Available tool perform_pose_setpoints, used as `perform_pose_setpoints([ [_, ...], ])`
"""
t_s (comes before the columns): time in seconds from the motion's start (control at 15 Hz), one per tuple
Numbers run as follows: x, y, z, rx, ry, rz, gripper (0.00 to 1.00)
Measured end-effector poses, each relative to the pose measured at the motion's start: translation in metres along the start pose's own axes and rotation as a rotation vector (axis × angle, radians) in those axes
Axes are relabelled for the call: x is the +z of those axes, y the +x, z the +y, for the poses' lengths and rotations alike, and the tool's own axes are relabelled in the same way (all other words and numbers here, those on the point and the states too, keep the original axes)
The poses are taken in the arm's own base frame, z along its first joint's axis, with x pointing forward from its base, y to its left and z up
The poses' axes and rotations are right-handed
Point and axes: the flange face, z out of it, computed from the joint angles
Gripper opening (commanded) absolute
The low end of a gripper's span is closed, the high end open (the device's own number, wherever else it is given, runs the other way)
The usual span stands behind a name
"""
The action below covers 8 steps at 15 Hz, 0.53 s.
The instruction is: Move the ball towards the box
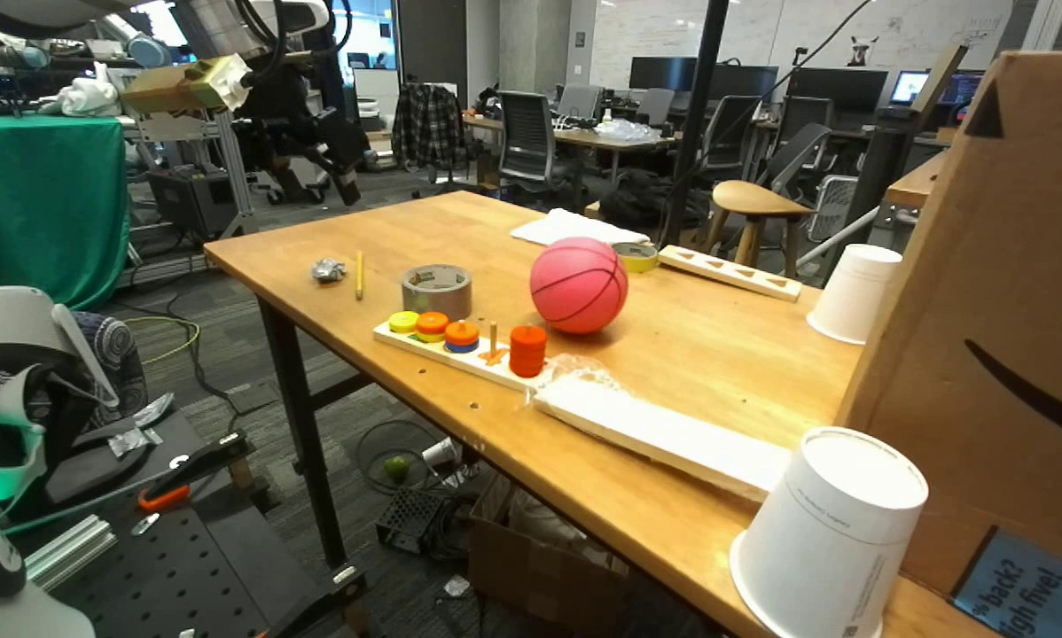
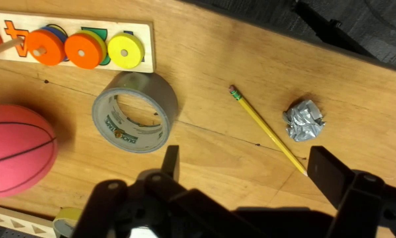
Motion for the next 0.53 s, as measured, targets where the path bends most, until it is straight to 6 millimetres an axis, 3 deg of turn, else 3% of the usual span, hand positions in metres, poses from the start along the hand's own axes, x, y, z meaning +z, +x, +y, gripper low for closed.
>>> perform_pose_setpoints([
  [0.27, 0.002, -0.001, -0.004, -0.001, 0.002, -0.005, 1.0],
  [0.53, 0.015, -0.001, 0.012, 0.04, -0.007, -0.042, 1.0],
])
